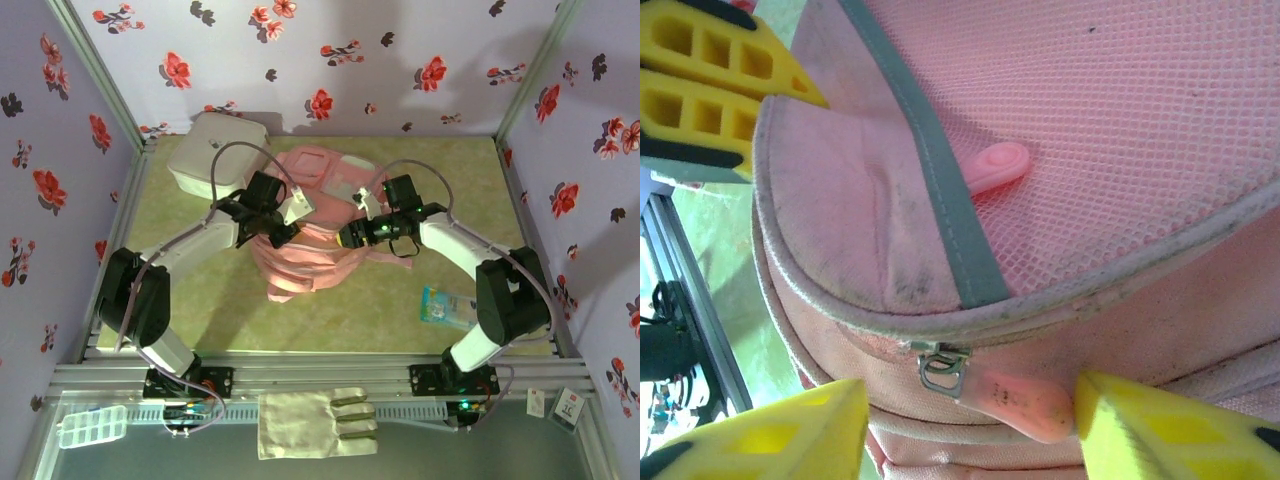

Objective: Pack the student bag
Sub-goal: Unzip the student bag at the center of the table.

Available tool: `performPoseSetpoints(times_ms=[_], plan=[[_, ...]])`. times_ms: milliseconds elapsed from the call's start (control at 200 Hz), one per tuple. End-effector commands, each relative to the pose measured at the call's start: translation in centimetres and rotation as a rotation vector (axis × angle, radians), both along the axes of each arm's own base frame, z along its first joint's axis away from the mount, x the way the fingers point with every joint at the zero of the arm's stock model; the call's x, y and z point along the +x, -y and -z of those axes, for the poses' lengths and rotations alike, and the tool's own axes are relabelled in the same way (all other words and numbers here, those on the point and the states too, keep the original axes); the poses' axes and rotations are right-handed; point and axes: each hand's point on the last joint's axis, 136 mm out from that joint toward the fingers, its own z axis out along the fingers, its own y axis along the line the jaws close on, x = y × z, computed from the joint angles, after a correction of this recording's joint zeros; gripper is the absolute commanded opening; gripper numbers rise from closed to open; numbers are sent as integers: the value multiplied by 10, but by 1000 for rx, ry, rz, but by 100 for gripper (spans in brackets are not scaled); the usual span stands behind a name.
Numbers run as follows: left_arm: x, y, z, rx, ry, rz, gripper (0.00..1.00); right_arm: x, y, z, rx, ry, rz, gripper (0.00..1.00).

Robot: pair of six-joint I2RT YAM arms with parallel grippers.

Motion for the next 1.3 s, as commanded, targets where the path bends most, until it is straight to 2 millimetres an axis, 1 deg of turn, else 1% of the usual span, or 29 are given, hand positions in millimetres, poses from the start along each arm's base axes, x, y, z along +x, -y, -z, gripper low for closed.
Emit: performPoseSetpoints(times_ms=[0,45,190,270,305,415,470,515,575,665,825,945,1025,1075,1130,1175,1230,1275,1295], plan=[[14,1,-14,-47,1,-49,9,-14,1,5,-43,-5,-31,49],[13,2,-14,-49,-4,-46,9,-13,1,6,-56,6,-32,44],[11,4,-14,-56,-17,-37,9,-4,5,9,-109,49,2,35],[10,5,-13,-59,-23,-35,9,-1,6,8,-119,64,17,28],[10,5,-13,-59,-24,-34,8,-1,6,7,-114,67,18,23],[11,7,-13,-74,-31,-46,9,-7,5,2,-102,72,9,8],[14,12,-15,-92,-38,-65,8,-12,6,0,-95,75,7,5],[13,19,-15,-92,-52,-61,9,-16,7,-2,-94,79,11,4],[10,27,-11,-84,-68,-52,9,-21,9,-3,-97,77,19,3],[12,37,-8,-84,-74,-68,9,-30,9,-5,-103,74,26,3],[16,53,-2,-87,-84,-92,9,-43,2,-8,-109,78,22,2],[20,64,-3,-129,-109,-122,10,-44,-8,-8,-91,89,32,0],[21,72,-4,-168,-127,-130,10,-39,-14,-7,-74,101,54,0],[22,74,-5,-188,-136,-137,11,-37,-15,-7,-65,102,67,0],[23,75,-7,-199,-131,-142,12,-34,-12,-7,-75,114,93,0],[23,74,-10,-204,-128,-145,14,-32,-9,-10,-76,135,114,4],[24,71,-13,-212,-126,-153,15,-29,1,-15,-86,168,166,13],[24,67,-17,-218,-123,-162,19,-28,9,-19,-86,178,205,19],[24,65,-19,-222,-122,-167,21,-27,14,-24,-80,186,226,24]])
